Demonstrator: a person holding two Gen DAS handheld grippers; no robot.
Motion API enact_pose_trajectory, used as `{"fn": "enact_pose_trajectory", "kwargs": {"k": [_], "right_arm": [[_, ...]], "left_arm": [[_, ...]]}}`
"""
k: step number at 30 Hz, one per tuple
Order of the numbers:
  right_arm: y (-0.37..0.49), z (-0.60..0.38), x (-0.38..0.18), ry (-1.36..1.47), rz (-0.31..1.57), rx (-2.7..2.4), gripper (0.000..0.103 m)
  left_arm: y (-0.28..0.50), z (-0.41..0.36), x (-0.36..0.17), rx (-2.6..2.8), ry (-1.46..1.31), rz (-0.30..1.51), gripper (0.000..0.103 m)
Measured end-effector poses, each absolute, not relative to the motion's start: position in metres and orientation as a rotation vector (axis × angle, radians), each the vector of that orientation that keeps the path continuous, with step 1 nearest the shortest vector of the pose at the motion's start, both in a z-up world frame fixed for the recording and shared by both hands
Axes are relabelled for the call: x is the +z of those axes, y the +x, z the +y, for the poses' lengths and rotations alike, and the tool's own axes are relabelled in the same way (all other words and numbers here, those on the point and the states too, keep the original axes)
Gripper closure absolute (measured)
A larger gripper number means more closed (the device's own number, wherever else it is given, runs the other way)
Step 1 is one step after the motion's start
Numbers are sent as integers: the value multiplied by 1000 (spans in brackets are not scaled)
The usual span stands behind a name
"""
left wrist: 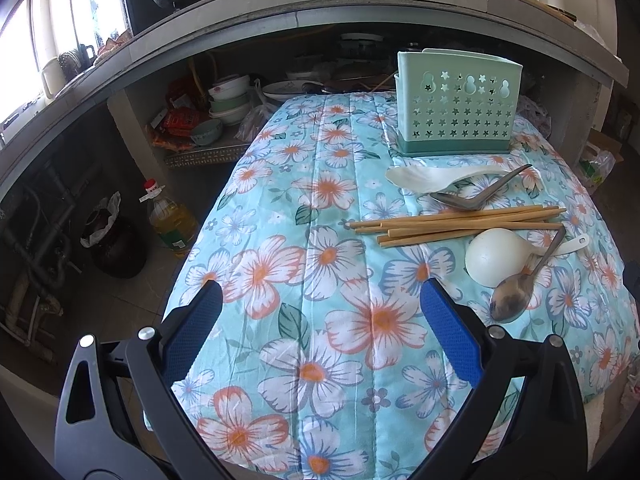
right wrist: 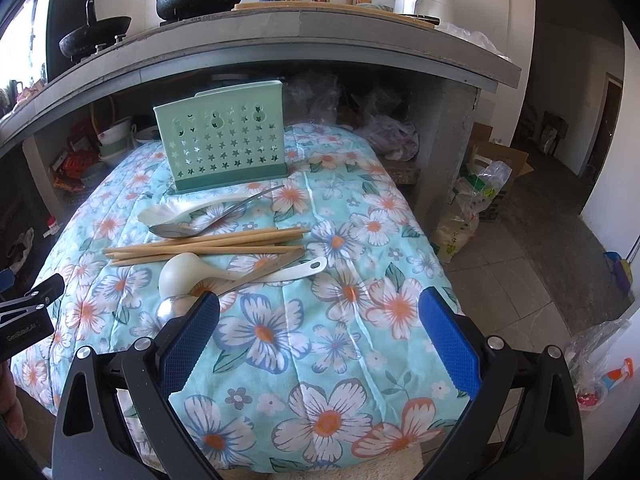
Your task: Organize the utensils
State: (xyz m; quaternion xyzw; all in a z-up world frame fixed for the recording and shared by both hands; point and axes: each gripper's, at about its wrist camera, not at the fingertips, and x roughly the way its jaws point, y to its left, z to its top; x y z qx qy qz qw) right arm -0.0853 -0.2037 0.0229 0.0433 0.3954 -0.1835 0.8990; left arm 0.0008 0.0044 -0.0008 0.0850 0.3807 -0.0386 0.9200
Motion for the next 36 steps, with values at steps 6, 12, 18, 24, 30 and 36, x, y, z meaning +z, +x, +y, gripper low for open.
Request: {"fn": "enact_pose_trajectory", "kwargs": {"k": [6, 12, 18, 24, 30, 36], "right_arm": [[-86, -204, 21, 95, 818, -382, 6], [-87, -207, 20, 96, 819, -389, 6], [-86, -210, 17, 87, 821, -399, 6], [-85, -216, 12, 77, 812, -414, 6], [-80, -219, 2, 65, 805, -394, 6], [-74, -214, -14, 86, 822, -296, 6]], "left_arm": [[2, 1, -1, -77, 185, 778, 7], [5, -3, 1, -86, 190, 764, 7], [11, -6, 0, -101, 186, 753, 7], [21, -11, 0, -138, 198, 743, 7], [37, -19, -3, -237, 216, 750, 7], [47, -37, -10, -477, 238, 744, 7]]}}
